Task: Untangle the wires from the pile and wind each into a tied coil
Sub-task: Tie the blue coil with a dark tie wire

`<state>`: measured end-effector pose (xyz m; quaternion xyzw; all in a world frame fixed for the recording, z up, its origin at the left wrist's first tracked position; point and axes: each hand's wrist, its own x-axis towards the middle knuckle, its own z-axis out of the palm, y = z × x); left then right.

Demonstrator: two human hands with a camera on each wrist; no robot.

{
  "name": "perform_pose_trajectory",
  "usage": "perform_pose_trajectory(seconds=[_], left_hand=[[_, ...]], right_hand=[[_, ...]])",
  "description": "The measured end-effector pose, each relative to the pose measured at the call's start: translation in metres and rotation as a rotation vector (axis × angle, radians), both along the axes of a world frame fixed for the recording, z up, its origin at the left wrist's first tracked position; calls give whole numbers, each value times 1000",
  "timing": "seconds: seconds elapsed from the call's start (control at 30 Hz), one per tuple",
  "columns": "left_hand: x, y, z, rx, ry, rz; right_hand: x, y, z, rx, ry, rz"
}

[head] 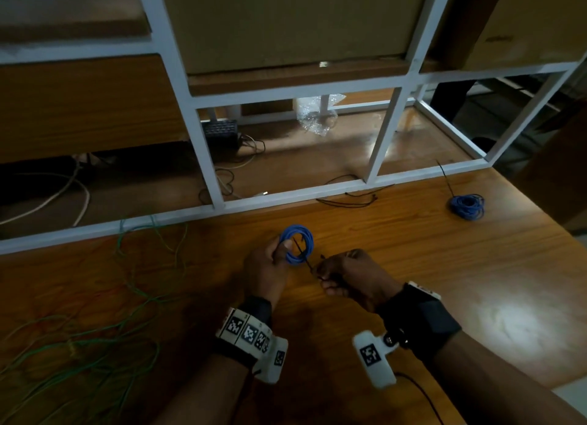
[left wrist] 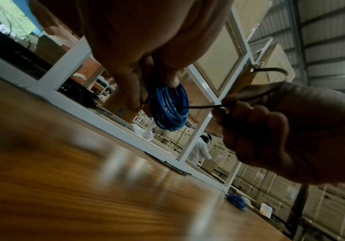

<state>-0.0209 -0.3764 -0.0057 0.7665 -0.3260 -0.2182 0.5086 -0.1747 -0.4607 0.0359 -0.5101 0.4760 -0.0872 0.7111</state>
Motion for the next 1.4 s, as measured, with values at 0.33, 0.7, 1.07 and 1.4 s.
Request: perform_pose_trajectory(seconds=[0.33,0.7,1.07,1.4], left_hand=[[-15,1,6,-115,364,-100],[-21,-6,4,-216,546,-135],[-6,-9,0,-282,536,40],[-12,-10,0,-276,484,107]], right_hand=[[-1,6,-1,-111,-88,6],[-15,2,2,-70,-145,15],[-56,3,-3,-581,-75,141],[-24,15,-2,-889,-84,285]])
